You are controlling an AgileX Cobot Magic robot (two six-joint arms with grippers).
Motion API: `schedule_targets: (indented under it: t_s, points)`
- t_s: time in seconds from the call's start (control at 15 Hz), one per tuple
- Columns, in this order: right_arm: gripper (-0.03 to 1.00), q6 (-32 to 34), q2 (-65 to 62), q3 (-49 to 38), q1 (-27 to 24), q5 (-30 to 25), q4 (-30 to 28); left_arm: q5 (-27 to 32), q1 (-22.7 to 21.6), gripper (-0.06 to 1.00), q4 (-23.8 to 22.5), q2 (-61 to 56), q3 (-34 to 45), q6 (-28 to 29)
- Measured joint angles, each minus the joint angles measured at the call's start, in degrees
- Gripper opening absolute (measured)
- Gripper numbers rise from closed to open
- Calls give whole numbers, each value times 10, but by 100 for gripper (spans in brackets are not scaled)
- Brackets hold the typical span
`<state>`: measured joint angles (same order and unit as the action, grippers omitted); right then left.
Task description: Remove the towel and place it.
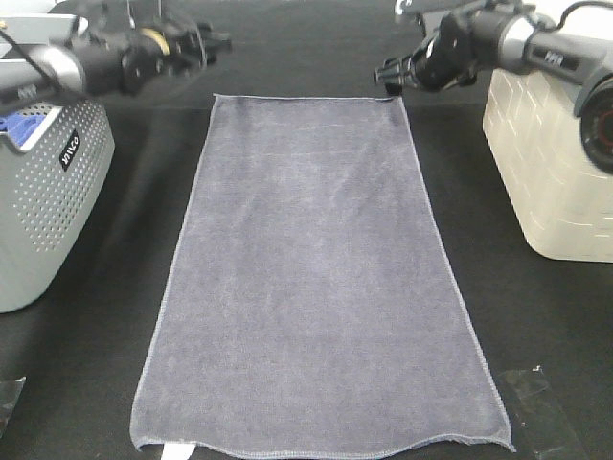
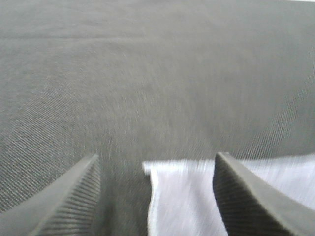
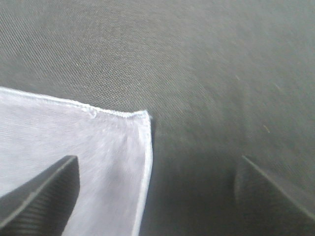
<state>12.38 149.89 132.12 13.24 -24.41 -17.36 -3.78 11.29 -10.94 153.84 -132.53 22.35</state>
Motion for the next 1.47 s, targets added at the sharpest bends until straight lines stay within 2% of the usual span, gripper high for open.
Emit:
schedule_targets:
  t_s: [0.2,0.33,0.53,0.6,0.73,0.93,1.07,1.2,1.33,1.47]
  points:
    - [81,-34,-50,0,2,-40,65,61,17,63,-2,-57,-1,0]
    - [81,-64,-91,0,14,-80,99,145,34,63,-6,-96,-1,-11]
    - [81,-91,-152,0,32,-189,127,336,53,63,-6,-168,-1,-54]
    - [81,-91,-176,0,34,-236,132,441,54,63,-6,-207,-1,-65]
    - [81,-91,-215,0,37,-332,135,533,54,63,-6,-244,-1,-74]
    - [81,-91,-258,0,37,-427,136,665,54,63,-11,-309,-1,-88]
    - [80,-92,-270,0,37,-449,136,727,54,63,-32,-337,-1,-99]
    - [79,-93,-274,0,37,-450,136,731,54,63,-46,-343,-1,-100]
    - [77,-95,-279,-4,39,-450,148,732,54,63,-41,-358,4,-103]
    - [76,-95,-318,-43,39,-450,158,733,54,63,-41,-402,49,-104]
